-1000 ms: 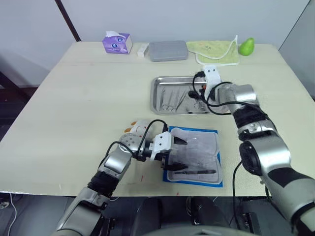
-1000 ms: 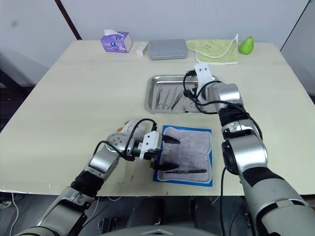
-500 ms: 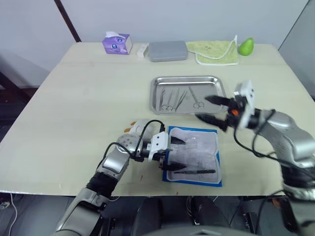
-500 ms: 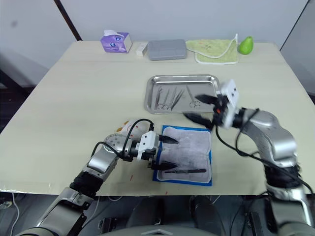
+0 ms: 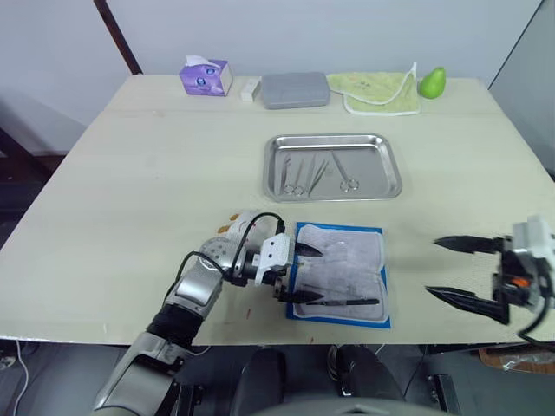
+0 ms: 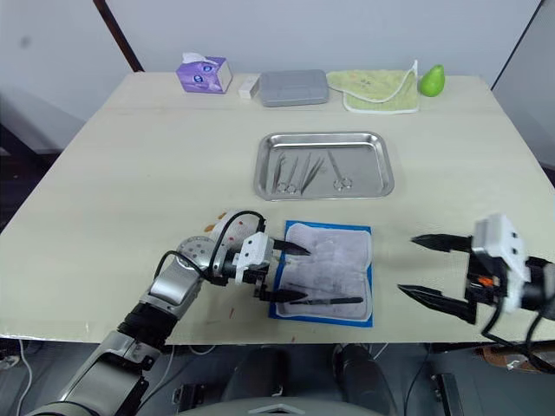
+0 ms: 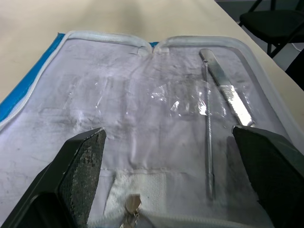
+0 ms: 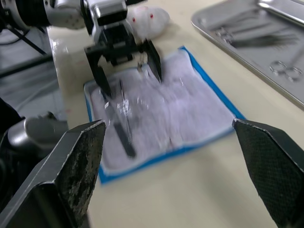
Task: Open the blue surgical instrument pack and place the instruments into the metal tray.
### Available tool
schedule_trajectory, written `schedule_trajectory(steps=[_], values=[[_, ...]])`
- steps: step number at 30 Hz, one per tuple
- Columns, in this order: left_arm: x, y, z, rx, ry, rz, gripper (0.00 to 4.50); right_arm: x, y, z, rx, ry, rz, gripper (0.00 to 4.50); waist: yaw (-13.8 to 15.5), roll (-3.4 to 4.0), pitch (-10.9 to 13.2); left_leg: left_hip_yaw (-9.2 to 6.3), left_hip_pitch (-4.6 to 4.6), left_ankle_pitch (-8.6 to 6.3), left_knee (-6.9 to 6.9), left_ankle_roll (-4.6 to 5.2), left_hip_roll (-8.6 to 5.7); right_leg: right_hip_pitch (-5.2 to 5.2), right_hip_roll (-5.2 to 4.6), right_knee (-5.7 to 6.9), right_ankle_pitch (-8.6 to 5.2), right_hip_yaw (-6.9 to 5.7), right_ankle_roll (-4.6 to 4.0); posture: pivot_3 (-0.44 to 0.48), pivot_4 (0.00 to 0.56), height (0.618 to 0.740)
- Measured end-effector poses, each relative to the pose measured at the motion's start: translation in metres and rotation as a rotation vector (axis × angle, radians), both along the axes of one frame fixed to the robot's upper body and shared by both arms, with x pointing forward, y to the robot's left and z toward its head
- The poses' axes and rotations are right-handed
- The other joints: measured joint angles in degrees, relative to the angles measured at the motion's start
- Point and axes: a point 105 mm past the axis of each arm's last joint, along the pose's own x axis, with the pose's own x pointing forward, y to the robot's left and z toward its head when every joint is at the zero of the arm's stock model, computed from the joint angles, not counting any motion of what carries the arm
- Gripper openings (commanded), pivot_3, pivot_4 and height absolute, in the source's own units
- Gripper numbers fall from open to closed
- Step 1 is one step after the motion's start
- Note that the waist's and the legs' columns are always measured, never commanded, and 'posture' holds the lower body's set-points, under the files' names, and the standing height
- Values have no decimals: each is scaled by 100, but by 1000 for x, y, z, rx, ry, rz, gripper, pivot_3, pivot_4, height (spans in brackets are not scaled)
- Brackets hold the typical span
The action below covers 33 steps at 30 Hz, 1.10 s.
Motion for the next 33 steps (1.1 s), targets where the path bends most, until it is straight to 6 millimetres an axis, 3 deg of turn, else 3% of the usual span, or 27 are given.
schedule_trajectory(steps=[8,9,15,20,33], values=[[-1,3,0,4,3,-7,4500,-12,-3,-1,-23,10,-10,4481,-7,-4,2,-1,3,0,1,0,1,0,1,2,-1,0,1,0,150,738],[-1,3,0,2,6,-8,4500,-8,12,-7,-47,-29,-10,4481,-10,-8,1,-5,3,0,0,0,3,0,5,2,-1,-2,2,0,150,738],[-7,6,-1,-2,5,-7,4500,7,57,-41,-38,-34,-9,4481,-6,-7,0,1,1,0,1,0,2,-2,0,2,0,2,-2,0,150,738],[-7,8,-1,1,0,-9,4500,14,80,-65,-74,-24,30,3049,-5,-15,-2,2,3,0,3,0,3,-2,2,3,2,1,-7,0,150,738],[-8,9,-1,2,-1,-9,4500,24,92,-96,-158,-14,49,3049,-1,-15,-2,2,2,0,3,0,4,-3,4,3,7,1,-16,0,150,738]])
